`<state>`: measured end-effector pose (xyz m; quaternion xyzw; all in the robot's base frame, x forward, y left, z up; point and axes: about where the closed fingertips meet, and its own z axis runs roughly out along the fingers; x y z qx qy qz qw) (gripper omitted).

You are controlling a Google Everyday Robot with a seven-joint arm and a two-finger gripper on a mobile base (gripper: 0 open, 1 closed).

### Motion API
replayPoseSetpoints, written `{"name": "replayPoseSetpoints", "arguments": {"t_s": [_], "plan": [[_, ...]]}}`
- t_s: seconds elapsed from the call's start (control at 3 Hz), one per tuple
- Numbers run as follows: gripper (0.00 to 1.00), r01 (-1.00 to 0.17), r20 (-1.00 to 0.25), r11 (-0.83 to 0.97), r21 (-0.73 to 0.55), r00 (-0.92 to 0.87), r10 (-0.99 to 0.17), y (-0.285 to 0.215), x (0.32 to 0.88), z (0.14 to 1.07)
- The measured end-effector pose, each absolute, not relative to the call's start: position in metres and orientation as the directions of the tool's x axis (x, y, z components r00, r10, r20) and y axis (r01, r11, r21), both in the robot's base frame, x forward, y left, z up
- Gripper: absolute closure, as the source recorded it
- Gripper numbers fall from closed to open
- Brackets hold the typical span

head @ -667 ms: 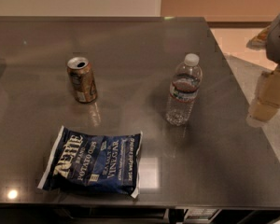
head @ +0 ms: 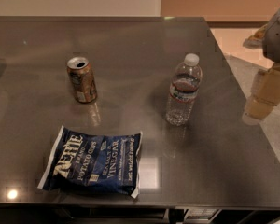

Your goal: Move water bottle near blue chip bag

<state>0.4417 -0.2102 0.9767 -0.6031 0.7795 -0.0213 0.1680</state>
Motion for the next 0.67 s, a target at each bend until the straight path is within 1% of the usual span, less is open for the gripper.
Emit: {"name": "replayPoseSetpoints", "arguments": {"t_s": [0.67], "plan": [[0.0, -0.932, -0.387, 0.298, -0.206, -0.202, -0.9, -0.188, 0.453, 0.97]]}}
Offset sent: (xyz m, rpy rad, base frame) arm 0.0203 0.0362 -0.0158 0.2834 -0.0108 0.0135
